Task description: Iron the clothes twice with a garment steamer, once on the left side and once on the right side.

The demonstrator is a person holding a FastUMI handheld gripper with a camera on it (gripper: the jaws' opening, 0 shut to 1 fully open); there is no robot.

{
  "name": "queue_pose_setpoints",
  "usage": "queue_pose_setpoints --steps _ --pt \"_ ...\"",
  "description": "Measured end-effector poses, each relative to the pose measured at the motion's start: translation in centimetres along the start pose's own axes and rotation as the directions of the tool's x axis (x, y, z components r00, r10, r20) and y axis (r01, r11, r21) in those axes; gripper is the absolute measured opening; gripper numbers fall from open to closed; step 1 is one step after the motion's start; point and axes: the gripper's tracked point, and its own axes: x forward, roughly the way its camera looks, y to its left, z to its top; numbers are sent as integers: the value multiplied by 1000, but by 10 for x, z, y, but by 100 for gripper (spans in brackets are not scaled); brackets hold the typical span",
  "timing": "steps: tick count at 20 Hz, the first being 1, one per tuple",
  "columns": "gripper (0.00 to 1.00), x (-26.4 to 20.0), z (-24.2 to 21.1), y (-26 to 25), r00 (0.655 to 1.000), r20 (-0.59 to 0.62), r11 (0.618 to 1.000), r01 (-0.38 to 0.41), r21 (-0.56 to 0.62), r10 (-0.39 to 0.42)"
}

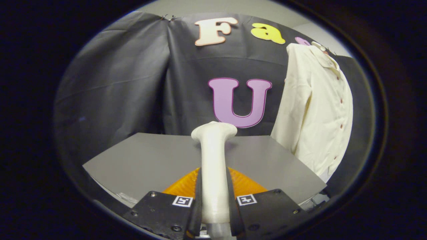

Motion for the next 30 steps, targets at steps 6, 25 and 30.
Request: queue_pose_setpoints --steps 6,25,30 --pt "34 -54 33 -39 983 177 996 -54 67 41" --pt "33 -161 66 -249 911 403 985 23 170 -91" --pt "33 -141 74 -287 899 422 982 45 186 -121"
